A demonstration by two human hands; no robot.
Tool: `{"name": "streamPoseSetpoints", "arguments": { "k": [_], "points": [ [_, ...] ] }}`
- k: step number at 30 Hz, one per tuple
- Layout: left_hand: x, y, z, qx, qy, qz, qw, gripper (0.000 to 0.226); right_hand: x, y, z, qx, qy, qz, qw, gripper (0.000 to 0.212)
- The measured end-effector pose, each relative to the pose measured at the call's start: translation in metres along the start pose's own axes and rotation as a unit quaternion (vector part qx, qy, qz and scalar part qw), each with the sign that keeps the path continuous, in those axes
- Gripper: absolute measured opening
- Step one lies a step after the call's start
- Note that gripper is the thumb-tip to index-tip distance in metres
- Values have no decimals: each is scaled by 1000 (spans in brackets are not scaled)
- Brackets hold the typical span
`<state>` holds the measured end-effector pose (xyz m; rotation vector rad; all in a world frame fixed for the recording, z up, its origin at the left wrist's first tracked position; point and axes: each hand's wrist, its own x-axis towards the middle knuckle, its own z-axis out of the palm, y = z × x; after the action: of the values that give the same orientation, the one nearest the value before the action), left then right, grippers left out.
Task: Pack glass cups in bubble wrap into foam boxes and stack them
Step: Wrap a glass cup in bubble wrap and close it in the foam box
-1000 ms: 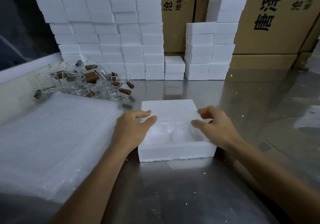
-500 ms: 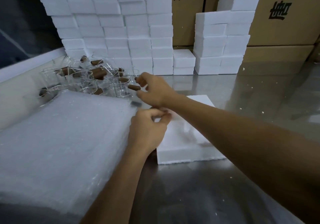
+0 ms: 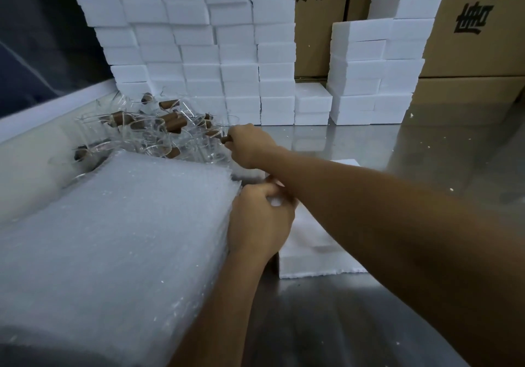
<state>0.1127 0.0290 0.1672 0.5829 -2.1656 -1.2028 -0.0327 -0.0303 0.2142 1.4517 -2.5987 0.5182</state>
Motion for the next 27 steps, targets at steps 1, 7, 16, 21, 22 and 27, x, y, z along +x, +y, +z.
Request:
{"name": "streamPoseSetpoints", "arguments": {
  "k": [1, 7, 16, 21, 22, 27],
  "points": [
    [0, 0, -1, -3, -4, 5, 1000, 24, -4, 1, -5, 1, 9, -1, 1000, 22],
    [2, -1, -1, -21, -10, -19, 1000, 13, -62, 23, -44, 103, 119, 23, 987, 24],
    [-6, 17, -5, 50, 65, -36, 996, 5, -211, 82, -85, 182, 213, 62, 958, 17],
    [-23, 40, -11, 79, 161, 162, 970, 26, -254, 90, -92, 194, 255, 51, 946, 16],
    [-26, 43, -12, 63, 142, 192, 969, 32, -256, 89, -93, 202, 260, 45, 943, 15],
    [-37, 53, -8, 68, 24, 291, 954, 74, -265, 82, -92, 228, 259, -1, 939, 12]
  ]
}}
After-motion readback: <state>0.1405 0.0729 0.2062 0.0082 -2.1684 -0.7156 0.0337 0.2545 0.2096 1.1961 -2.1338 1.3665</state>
